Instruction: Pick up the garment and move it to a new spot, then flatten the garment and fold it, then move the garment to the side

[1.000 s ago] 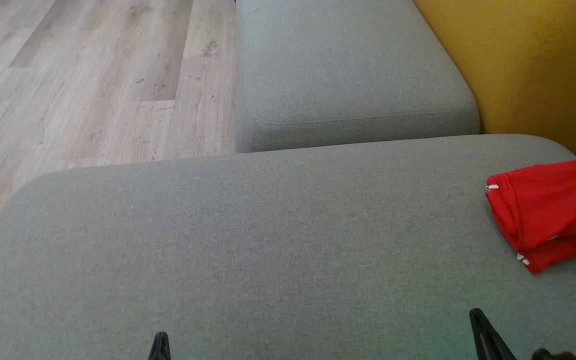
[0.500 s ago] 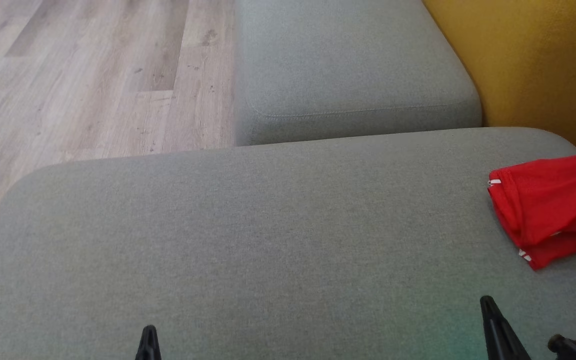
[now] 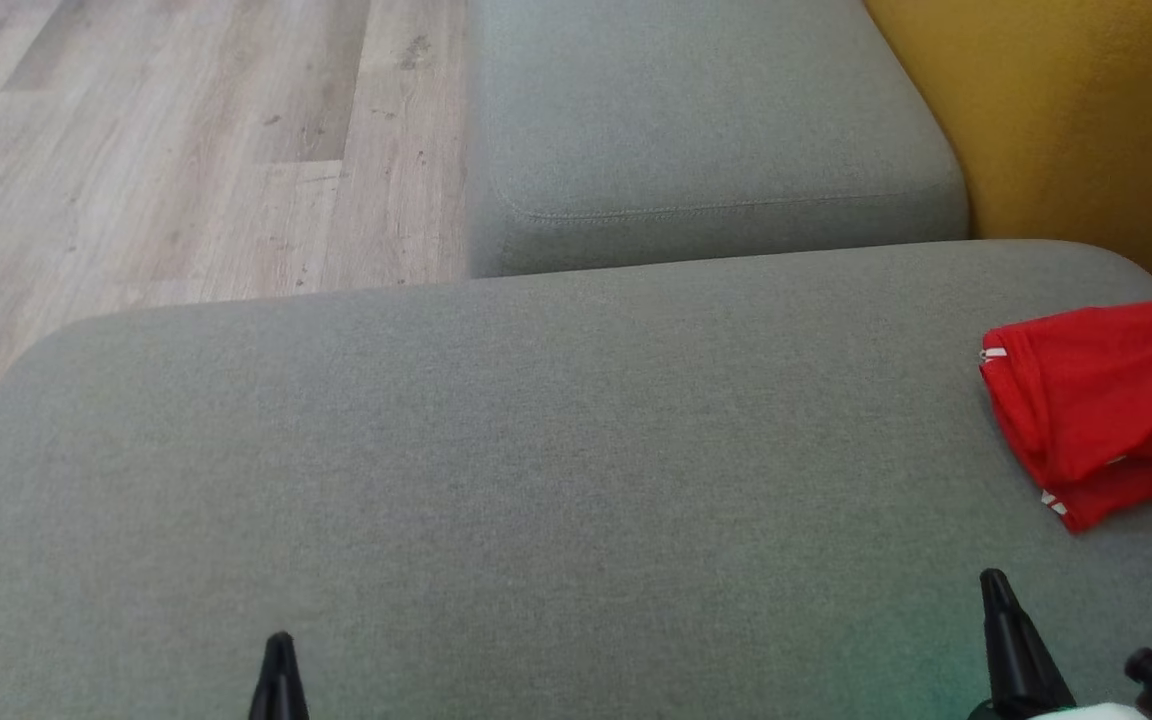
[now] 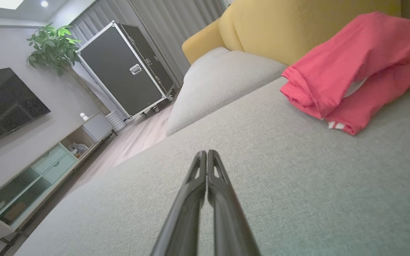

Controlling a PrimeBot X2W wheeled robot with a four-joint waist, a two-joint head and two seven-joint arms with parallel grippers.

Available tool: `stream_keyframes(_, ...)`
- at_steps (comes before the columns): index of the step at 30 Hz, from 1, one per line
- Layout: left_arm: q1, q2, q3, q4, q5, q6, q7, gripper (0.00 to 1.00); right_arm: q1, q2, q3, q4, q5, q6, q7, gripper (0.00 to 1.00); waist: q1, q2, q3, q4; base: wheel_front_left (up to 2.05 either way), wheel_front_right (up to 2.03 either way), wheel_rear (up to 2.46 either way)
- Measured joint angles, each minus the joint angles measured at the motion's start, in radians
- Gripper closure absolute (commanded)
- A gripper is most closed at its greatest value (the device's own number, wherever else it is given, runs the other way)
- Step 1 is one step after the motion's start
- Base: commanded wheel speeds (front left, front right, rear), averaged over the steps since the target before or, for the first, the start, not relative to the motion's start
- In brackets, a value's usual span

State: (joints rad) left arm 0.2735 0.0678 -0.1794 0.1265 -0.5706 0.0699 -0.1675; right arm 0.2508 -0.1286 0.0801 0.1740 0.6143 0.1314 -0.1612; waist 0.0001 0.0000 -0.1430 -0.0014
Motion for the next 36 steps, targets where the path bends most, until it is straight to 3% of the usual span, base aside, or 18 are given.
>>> stream_keyframes(36, -0.123, 0.005, 0.082, 0.057, -0.430, -0.079, 0.090, 1.00, -0.122, 0.022, -0.067, 0.037, 0.407, 0.000, 0.097, 1.00, 0.0000, 0.0000, 0.059, 0.001, 0.00, 0.00, 0.00)
